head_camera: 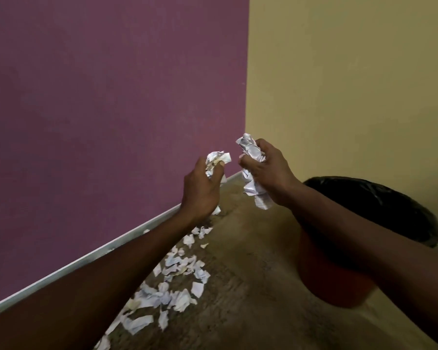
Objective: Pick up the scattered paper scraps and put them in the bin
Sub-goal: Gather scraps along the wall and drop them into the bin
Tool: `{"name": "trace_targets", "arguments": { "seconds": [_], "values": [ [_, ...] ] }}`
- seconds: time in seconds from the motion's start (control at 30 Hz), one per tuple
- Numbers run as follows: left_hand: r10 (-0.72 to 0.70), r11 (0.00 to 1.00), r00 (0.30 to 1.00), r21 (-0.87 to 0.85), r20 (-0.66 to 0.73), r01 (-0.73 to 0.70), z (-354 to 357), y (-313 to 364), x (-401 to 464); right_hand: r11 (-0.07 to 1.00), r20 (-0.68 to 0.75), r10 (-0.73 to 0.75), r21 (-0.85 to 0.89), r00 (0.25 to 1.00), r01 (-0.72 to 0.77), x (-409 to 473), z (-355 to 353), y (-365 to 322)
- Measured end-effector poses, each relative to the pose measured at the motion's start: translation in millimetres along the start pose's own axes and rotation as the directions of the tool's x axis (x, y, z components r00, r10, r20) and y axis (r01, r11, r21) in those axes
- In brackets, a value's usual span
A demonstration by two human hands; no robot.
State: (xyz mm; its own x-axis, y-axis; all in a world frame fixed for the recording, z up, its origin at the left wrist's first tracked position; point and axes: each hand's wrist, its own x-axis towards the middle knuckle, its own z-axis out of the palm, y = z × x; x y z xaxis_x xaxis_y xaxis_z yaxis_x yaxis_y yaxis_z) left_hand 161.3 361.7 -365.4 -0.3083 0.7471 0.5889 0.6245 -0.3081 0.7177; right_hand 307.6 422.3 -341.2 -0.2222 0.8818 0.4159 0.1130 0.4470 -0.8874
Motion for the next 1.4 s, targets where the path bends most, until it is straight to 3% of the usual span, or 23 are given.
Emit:
{"name": "trace_targets", "arguments": {
  "seconds": [0.3,0.47,0.57,0.63,0.7,0.77,0.8,0.9,0.97,1.27,1.4],
  "values": [
    [-0.053,0.983,0.977,-0.161,0.208,0.087,128,67,2,0.965,-0.227,-0.037,-0.262,0.973,-0.024,-6,-113,33],
    [-0.096,0.970,0.950,-0.185,0.296,0.155,190,94,-1,0.917,-0.366,-0.083,-0.393,0.927,-0.073,-13,-163,46],
    [-0.157,0.970,0.909,-0.111,0.387,0.215,223,101,1,0.893,-0.442,-0.076,-0.428,0.894,-0.135,-15,-187,63],
    [-0.254,0.958,0.827,0.015,0.502,0.285,241,97,4,0.845,-0.444,0.036,-0.466,0.895,-0.264,-14,-202,83],
    [-0.369,0.915,0.674,0.120,0.640,0.386,247,92,4,0.764,-0.408,0.292,-0.444,0.865,-0.468,-13,-215,104],
    [-0.347,0.879,0.530,0.071,0.773,0.471,249,85,4,0.682,-0.374,0.451,-0.441,0.810,-0.583,-14,-221,117],
    [-0.322,0.865,0.491,0.040,0.809,0.501,250,81,5,0.666,-0.373,0.466,-0.448,0.802,-0.596,-14,-222,120],
    [-0.305,0.798,0.458,-0.038,0.835,0.601,256,66,8,0.663,-0.362,0.410,-0.512,0.837,-0.546,-11,-216,115],
    [-0.292,0.782,0.463,-0.069,0.837,0.619,241,77,6,0.642,-0.357,0.377,-0.564,0.854,-0.519,-8,-210,109],
    [-0.276,0.819,0.723,-0.239,0.634,0.522,176,60,33,0.674,-0.271,0.129,-0.681,0.954,-0.285,-5,-151,58],
    [-0.304,0.855,0.776,-0.201,0.553,0.478,124,33,51,0.690,-0.204,0.122,-0.686,0.971,-0.231,3,-105,41]
  ]
}}
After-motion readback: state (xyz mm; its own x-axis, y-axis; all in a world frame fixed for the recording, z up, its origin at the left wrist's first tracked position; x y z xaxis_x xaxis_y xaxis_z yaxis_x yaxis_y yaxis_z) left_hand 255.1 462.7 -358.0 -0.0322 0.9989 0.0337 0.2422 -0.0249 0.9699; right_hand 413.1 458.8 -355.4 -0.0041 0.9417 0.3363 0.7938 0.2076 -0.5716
